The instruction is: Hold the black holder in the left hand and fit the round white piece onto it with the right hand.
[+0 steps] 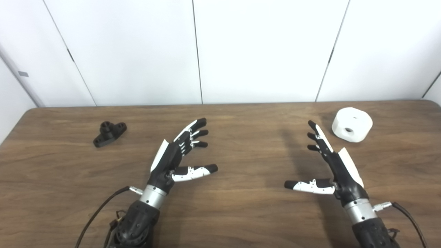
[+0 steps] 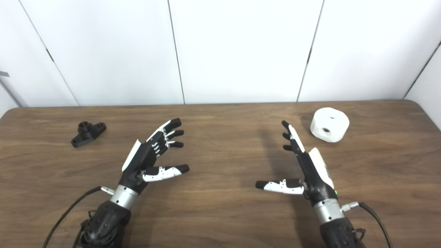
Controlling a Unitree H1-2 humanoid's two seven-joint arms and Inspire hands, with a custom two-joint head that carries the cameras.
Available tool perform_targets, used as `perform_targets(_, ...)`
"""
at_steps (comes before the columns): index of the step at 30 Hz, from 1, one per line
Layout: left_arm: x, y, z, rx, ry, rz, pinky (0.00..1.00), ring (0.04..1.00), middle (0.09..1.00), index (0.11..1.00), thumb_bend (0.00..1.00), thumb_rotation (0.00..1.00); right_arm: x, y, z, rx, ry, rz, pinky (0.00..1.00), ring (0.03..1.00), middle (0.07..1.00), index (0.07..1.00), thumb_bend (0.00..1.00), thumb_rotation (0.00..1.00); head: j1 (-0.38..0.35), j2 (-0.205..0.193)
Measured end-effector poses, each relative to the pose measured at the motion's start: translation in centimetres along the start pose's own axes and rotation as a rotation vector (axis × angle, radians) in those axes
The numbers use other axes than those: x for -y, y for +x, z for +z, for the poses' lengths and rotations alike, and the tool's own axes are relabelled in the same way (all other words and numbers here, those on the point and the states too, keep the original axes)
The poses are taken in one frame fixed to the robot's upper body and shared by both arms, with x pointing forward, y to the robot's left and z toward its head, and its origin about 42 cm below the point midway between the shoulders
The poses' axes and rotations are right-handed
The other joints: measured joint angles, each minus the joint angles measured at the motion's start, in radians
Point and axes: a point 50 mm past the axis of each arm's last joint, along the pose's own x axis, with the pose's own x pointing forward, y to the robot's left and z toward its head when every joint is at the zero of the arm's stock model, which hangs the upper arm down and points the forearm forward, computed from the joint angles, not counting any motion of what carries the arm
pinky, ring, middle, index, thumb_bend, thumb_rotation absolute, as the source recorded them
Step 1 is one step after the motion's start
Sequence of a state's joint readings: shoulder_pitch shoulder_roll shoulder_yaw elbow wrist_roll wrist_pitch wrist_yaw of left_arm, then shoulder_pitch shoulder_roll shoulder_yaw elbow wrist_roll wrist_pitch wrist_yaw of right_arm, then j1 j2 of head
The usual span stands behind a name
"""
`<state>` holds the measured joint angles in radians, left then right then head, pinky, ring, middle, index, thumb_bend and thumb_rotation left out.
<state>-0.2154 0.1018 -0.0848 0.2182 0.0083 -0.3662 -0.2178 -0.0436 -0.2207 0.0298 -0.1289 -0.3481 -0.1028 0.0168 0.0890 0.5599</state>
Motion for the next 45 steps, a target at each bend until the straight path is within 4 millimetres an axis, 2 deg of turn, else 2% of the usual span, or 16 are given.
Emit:
perform_targets(1, 0.1, 0.0, 0.0, -0.002, 0.006, -0.001, 0.72, 0.856, 0.927, 0.908, 0.78, 0.10, 0.0, 0.0, 0.0, 0.000, 0.000, -0.001, 0.79, 0.897, 0.979, 0.980, 0.96, 0.24, 0.000, 0.000)
perform_targets(4, 0.3, 0.1, -0.1, -0.005, 0.009, 0.001, 0.71, 0.852, 0.939, 0.907, 0.79, 0.09, 0.2, -0.1, -0.4, 0.007, 0.003, -0.014, 0.75, 0.862, 0.956, 0.960, 0.91, 0.20, 0.136, -0.029)
perform_targets(5, 0.4, 0.2, -0.1, -0.006, 0.008, 0.001, 0.71, 0.855, 0.938, 0.907, 0.79, 0.09, 0.2, -0.1, -0.8, 0.005, 0.003, -0.018, 0.73, 0.855, 0.955, 0.958, 0.89, 0.20, 0.159, -0.035)
perform_targets(8, 1.1, 0.6, -0.2, -0.008, 0.002, -0.009, 0.75, 0.875, 0.935, 0.904, 0.80, 0.08, 0.7, -0.4, -1.8, -0.010, -0.007, -0.020, 0.75, 0.857, 0.962, 0.959, 0.83, 0.20, 0.212, -0.052)
perform_targets(10, 1.7, 0.9, -0.2, -0.006, -0.010, -0.013, 0.76, 0.878, 0.935, 0.905, 0.81, 0.09, 1.3, -0.5, -2.1, -0.018, -0.016, -0.028, 0.75, 0.855, 0.964, 0.959, 0.82, 0.19, 0.221, -0.055)
perform_targets(11, 2.0, 1.1, -0.2, -0.004, -0.013, -0.015, 0.75, 0.877, 0.936, 0.906, 0.80, 0.10, 1.6, -0.6, -2.2, -0.021, -0.017, -0.033, 0.75, 0.854, 0.964, 0.959, 0.81, 0.18, 0.248, -0.063)
perform_targets(13, 2.7, 1.4, -0.2, -0.004, -0.014, -0.022, 0.75, 0.877, 0.939, 0.908, 0.80, 0.11, 1.9, -0.7, -2.3, -0.023, -0.009, -0.039, 0.76, 0.866, 0.968, 0.957, 0.79, 0.17, 0.253, -0.066)
perform_targets(15, 3.2, 1.7, -0.3, -0.004, -0.014, -0.029, 0.74, 0.879, 0.941, 0.908, 0.80, 0.11, 1.9, -0.7, -2.4, -0.024, 0.001, -0.041, 0.78, 0.886, 0.963, 0.946, 0.79, 0.23, 0.270, -0.075)
perform_targets(19, 3.4, 2.0, -0.3, -0.001, -0.002, -0.035, 0.72, 0.873, 0.935, 0.906, 0.80, 0.10, 1.8, -0.9, -3.1, -0.036, 0.011, -0.036, 0.81, 0.909, 0.969, 0.940, 0.80, 0.28, 0.284, -0.083)
perform_targets(26, 3.6, 2.2, -0.3, 0.010, -0.016, -0.035, 0.72, 0.880, 0.929, 0.901, 0.89, 0.18, 2.0, -1.0, -3.2, -0.037, 0.040, -0.042, 0.82, 0.912, 0.977, 0.947, 0.81, 0.28, 0.310, -0.107)
perform_targets(30, 3.6, 2.3, -0.5, 0.006, -0.028, -0.031, 0.68, 0.871, 0.932, 0.895, 0.90, 0.18, 2.0, -1.0, -3.3, -0.040, 0.043, -0.042, 0.83, 0.914, 0.980, 0.947, 0.81, 0.26, 0.319, -0.118)
perform_targets(35, 3.7, 2.4, -0.5, 0.005, -0.030, -0.033, 0.73, 0.873, 0.926, 0.889, 0.89, 0.18, 2.1, -1.0, -3.5, -0.039, 0.042, -0.041, 0.83, 0.906, 0.975, 0.944, 0.80, 0.27, 0.319, -0.117)
perform_targets(40, 3.7, 2.4, -0.5, 0.007, -0.030, -0.033, 0.72, 0.871, 0.924, 0.892, 0.89, 0.19, 2.0, -1.0, -3.7, -0.044, 0.044, -0.040, 0.85, 0.926, 0.984, 0.946, 0.80, 0.27, 0.321, -0.115)
perform_targets(42, 3.7, 2.4, -0.5, 0.007, -0.030, -0.033, 0.70, 0.865, 0.920, 0.889, 0.88, 0.18, 2.0, -1.0, -3.7, -0.044, 0.046, -0.040, 0.85, 0.925, 0.984, 0.946, 0.80, 0.26, 0.321, -0.117)
perform_targets(45, 3.7, 2.4, -0.5, 0.008, -0.030, -0.026, 0.61, 0.770, 0.863, 0.847, 0.84, 0.10, 2.0, -1.0, -3.7, -0.044, 0.045, -0.039, 0.84, 0.925, 0.983, 0.946, 0.80, 0.25, 0.319, -0.118)
